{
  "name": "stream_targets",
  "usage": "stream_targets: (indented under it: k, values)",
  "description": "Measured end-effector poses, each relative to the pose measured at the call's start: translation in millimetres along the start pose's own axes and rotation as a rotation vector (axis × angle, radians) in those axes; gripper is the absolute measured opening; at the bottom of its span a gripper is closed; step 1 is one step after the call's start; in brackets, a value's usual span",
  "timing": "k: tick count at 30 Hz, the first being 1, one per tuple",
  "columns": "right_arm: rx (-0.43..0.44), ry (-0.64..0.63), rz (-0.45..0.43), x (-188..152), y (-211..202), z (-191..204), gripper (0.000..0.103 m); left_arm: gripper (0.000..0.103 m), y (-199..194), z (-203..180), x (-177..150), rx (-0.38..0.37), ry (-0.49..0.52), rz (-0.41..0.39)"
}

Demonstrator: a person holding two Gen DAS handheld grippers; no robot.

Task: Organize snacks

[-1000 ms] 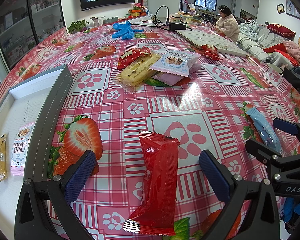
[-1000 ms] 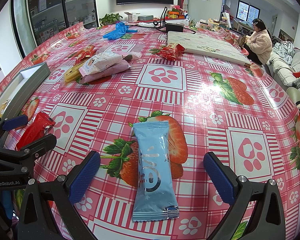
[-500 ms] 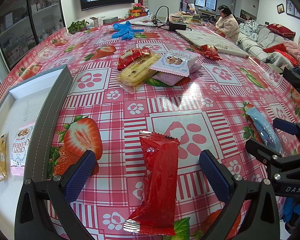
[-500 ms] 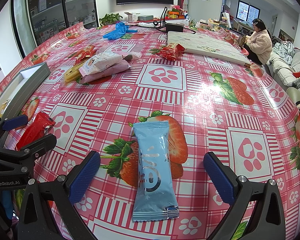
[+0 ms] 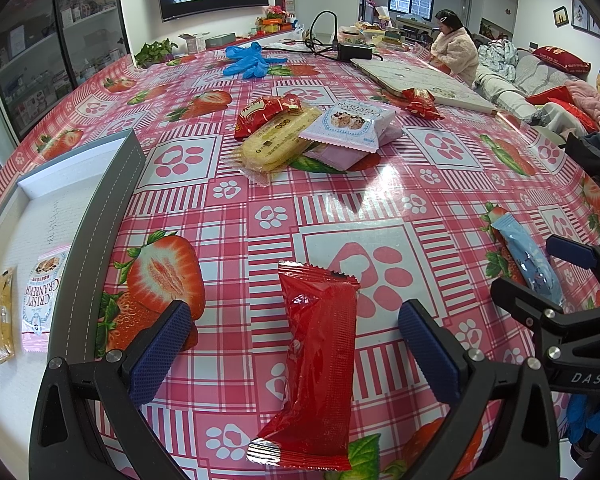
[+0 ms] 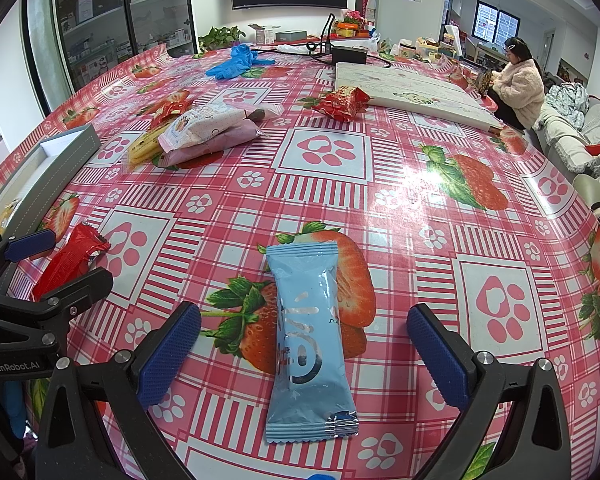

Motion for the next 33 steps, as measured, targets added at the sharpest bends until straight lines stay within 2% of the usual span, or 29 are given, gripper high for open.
stream_targets:
  k: [6, 10, 11, 13, 14, 15, 16, 17, 18, 19, 20, 23, 26, 33]
  values:
    - [0.003, -0.004, 0.031, 4, 2, 2, 0.103, 0.103, -7, 1, -4, 0.015, -0.007, 0.053]
    - [0.016, -0.014, 0.161, 9, 11, 2, 0.103, 0.102, -11, -5, -10, -0.003, 0.009, 0.127]
    - [0.017, -0.016, 0.191, 10, 13, 2, 0.103, 0.099, -12, -5, -11, -0.002, -0.001, 0.140]
    - [0.022, -0.017, 0.234, 11, 15, 3, 0.103, 0.090, -17, -6, -12, 0.001, -0.007, 0.146]
    - [0.020, -0.018, 0.239, 11, 15, 4, 0.102, 0.079, -20, -7, -12, -0.002, -0.006, 0.144]
    - [0.020, -0.018, 0.235, 12, 13, 5, 0.096, 0.063, -23, -7, -11, -0.008, -0.004, 0.140]
    - [0.017, -0.021, 0.229, 12, 10, 6, 0.086, 0.052, -26, -8, -10, -0.015, 0.002, 0.137]
    - [0.019, -0.027, 0.218, 14, 6, 8, 0.078, 0.030, -27, -9, -9, -0.024, 0.005, 0.137]
    - [0.026, -0.032, 0.212, 15, 2, 11, 0.055, 0.027, -28, -9, -9, -0.035, -0.001, 0.141]
    - [0.025, -0.040, 0.212, 17, 0, 13, 0.032, 0.026, -29, -8, -8, -0.050, -0.021, 0.144]
    - [0.042, -0.033, 0.216, 17, -2, 15, 0.025, 0.025, -30, -6, -9, -0.062, -0.038, 0.145]
    - [0.084, 0.012, 0.221, 14, -8, 18, 0.025, 0.024, -38, -2, -9, -0.108, -0.104, 0.142]
    - [0.141, 0.053, 0.217, 13, -17, 23, 0.025, 0.024, -48, 1, -3, -0.112, -0.105, 0.117]
    - [0.195, 0.086, 0.191, 31, -32, 39, 0.025, 0.024, -78, 13, 24, -0.109, -0.113, 0.033]
Point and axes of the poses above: each gripper's, at about its wrist camera, not at the fingertips, and y roughly the way its jaws point, z to its left, x to its top, the point moved 7 cm from there along y, roughly the way its jaws point, and after that the axes turned 12 degrees about -z, right-handed, at the moved point
